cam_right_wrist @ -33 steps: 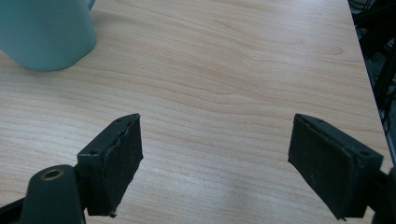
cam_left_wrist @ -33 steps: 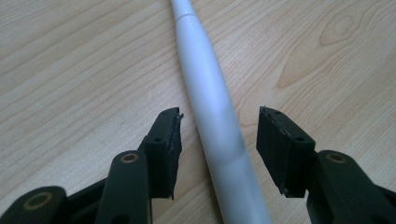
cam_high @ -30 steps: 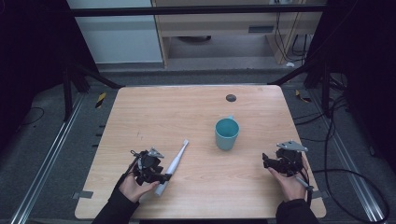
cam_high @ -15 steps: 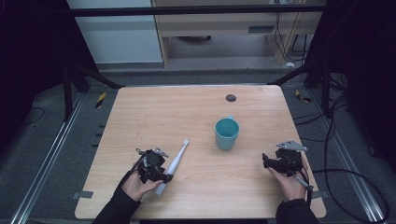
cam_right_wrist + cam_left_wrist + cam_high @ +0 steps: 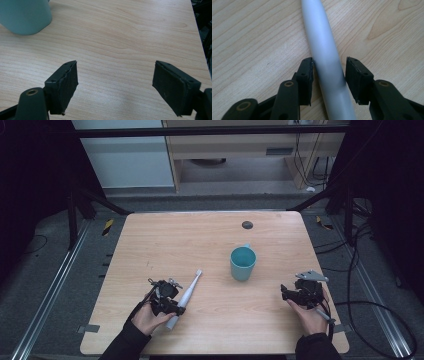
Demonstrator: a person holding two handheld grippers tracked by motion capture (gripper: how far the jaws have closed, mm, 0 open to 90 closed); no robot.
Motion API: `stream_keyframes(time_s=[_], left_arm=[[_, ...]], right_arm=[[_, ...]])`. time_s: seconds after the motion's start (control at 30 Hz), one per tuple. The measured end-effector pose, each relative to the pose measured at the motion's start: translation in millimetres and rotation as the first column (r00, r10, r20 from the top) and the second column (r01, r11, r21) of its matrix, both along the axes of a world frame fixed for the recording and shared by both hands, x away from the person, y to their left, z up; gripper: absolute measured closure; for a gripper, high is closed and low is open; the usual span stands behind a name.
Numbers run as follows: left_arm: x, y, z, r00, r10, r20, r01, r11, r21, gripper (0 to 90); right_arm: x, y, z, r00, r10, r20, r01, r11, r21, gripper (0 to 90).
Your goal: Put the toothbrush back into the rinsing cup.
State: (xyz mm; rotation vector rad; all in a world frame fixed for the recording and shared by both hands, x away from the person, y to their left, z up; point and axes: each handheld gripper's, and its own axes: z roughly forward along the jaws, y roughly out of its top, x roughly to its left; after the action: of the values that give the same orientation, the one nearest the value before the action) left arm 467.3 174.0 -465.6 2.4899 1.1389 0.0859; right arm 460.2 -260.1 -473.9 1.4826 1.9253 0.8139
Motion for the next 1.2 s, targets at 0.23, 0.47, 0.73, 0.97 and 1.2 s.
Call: stream_keyframes(time_s=[0.23, 0.47, 0.73, 0.97, 1.2], left_arm=[[0.3, 0.4, -0.6, 0.9999, -0.010, -0.005, 0.010, 0.9998, 0.016, 61.8], [0.4, -0.7, -2.0, 0.9997, -0.023, -0.011, 0.024, 0.9990, 0.038, 63.8], [2.8, -2.2, -1.3, 0.9987, -0.043, -0.026, 0.044, 0.9974, 0.057, 64.8], [5.9, -2.9, -0.3, 0.9965, -0.069, -0.047, 0.072, 0.9948, 0.072, 65.5], [5.9, -3.3, -0.1, 0.9941, -0.100, -0.040, 0.103, 0.9914, 0.080, 66.0]], right_arm=[[0.2, 0.0, -0.1, 1.0000, 0.001, -0.003, -0.001, 1.000, -0.001, 20.6], [0.2, 0.0, 0.2, 1.0000, 0.000, -0.003, 0.000, 1.000, 0.000, 20.8], [0.3, -0.1, 0.3, 1.0000, 0.002, -0.004, -0.002, 1.000, 0.000, 21.0], [0.3, -0.1, 0.5, 1.0000, 0.000, -0.004, 0.000, 1.000, 0.001, 21.1], [0.2, -0.4, 0.8, 1.0000, -0.002, -0.005, 0.002, 1.000, 0.001, 21.4]])
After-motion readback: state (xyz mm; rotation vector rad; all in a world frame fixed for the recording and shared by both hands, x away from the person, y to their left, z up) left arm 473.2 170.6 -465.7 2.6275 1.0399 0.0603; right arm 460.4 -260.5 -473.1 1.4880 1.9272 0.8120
